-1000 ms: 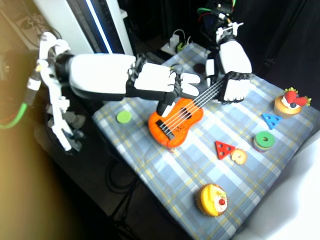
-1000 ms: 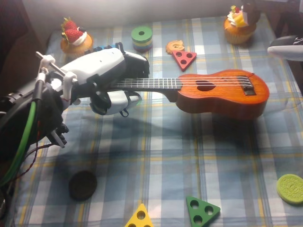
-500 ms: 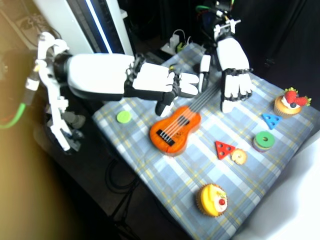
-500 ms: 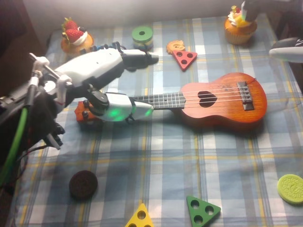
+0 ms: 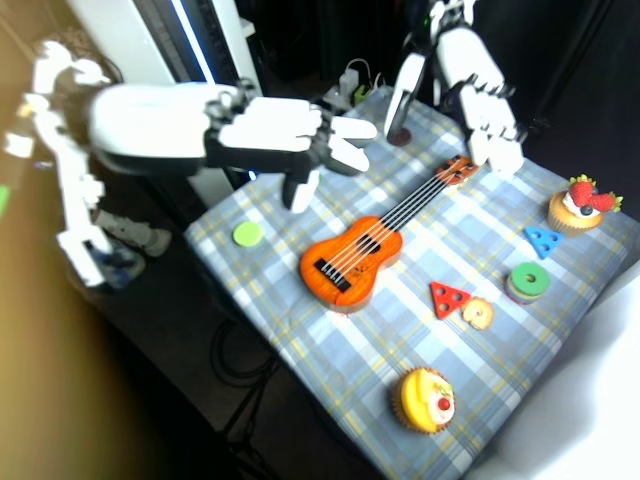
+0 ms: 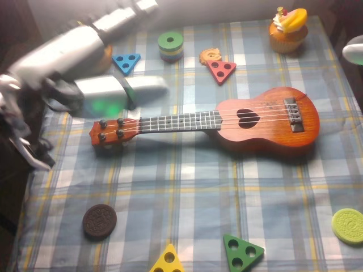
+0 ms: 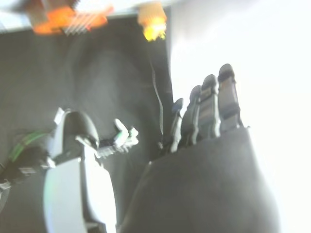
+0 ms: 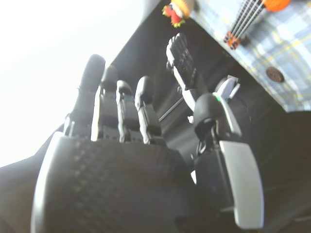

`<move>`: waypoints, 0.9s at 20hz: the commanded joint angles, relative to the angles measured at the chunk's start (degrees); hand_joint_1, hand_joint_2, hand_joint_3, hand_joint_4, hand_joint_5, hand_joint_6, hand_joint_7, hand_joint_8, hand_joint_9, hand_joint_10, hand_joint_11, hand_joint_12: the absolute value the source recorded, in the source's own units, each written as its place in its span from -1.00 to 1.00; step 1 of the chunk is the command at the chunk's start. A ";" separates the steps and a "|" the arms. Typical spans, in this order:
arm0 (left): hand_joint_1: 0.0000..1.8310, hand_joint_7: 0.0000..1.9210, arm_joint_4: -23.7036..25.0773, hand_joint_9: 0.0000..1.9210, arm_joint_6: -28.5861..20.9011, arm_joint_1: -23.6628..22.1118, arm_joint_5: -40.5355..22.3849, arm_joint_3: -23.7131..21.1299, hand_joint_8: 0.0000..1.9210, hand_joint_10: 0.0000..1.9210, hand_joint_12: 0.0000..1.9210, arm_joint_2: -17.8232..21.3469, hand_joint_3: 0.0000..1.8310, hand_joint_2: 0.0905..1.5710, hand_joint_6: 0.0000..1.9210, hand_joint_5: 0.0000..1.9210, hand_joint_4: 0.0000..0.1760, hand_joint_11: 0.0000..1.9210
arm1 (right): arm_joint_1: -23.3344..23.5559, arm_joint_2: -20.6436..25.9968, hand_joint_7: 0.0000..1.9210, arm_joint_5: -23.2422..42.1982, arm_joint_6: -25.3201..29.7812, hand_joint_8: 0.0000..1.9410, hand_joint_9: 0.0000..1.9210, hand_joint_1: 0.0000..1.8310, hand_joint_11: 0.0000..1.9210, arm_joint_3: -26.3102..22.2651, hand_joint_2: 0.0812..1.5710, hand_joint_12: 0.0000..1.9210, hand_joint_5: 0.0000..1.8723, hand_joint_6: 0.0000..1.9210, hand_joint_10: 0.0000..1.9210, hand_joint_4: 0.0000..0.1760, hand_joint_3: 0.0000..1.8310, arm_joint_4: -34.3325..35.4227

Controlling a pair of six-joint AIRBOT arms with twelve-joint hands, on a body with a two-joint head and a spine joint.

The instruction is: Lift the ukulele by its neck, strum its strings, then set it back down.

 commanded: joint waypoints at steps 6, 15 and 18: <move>-0.44 -1.00 3.16 -0.99 -16.14 2.47 -20.05 1.07 -1.00 -1.00 -0.18 2.64 -1.00 0.56 -1.00 -1.00 -0.26 -1.00 | -4.06 2.92 -1.00 11.12 -13.15 -1.00 -1.00 -0.69 -1.00 -2.27 0.73 0.80 -1.00 -1.00 -0.90 -1.00 -1.00 15.90; -0.60 -0.99 4.98 -0.97 -28.59 7.10 -37.79 0.82 -1.00 -0.95 -0.28 5.73 -0.99 0.78 -1.00 -1.00 0.31 -1.00 | -19.58 3.25 -1.00 34.80 -22.83 -1.00 -1.00 -0.34 -1.00 -4.05 0.63 0.90 -1.00 -1.00 -1.00 -0.85 -1.00 34.03; -0.55 -1.00 5.08 -1.00 -30.57 8.05 -43.40 0.60 -1.00 -1.00 -0.99 6.36 -1.00 0.74 -1.00 -1.00 0.23 -1.00 | -28.12 2.64 -1.00 45.60 -22.87 -1.00 -1.00 -0.39 -1.00 -4.17 0.61 0.87 -1.00 -1.00 -1.00 -1.00 -1.00 39.48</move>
